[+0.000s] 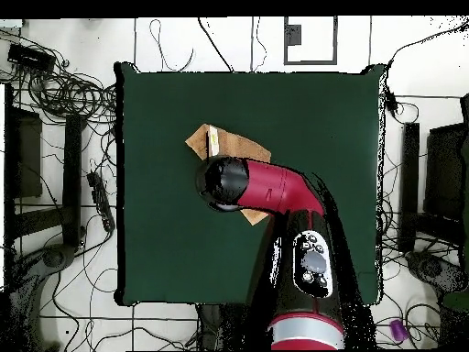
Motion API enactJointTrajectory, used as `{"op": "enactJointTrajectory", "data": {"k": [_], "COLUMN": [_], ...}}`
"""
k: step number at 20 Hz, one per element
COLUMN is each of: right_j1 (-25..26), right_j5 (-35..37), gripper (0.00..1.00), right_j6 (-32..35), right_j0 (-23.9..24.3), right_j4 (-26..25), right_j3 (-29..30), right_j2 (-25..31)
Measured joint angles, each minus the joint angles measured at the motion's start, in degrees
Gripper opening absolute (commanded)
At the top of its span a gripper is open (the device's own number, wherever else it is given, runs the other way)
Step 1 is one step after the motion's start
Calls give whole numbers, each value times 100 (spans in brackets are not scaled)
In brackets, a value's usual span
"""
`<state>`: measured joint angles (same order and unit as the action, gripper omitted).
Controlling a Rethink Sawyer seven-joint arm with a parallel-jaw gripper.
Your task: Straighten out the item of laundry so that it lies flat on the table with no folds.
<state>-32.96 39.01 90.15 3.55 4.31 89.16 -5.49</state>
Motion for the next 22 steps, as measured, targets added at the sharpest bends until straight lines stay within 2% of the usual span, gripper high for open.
{"op": "enactJointTrajectory", "data": {"k": [11, 22], "right_j1": [325, 476], "right_j5": [-558, -279], "gripper": [100, 100], "right_j6": [0, 0], "right_j0": [2, 2], "right_j4": [-12, -12], "right_j3": [233, 66], "right_j2": [2, 2]}}
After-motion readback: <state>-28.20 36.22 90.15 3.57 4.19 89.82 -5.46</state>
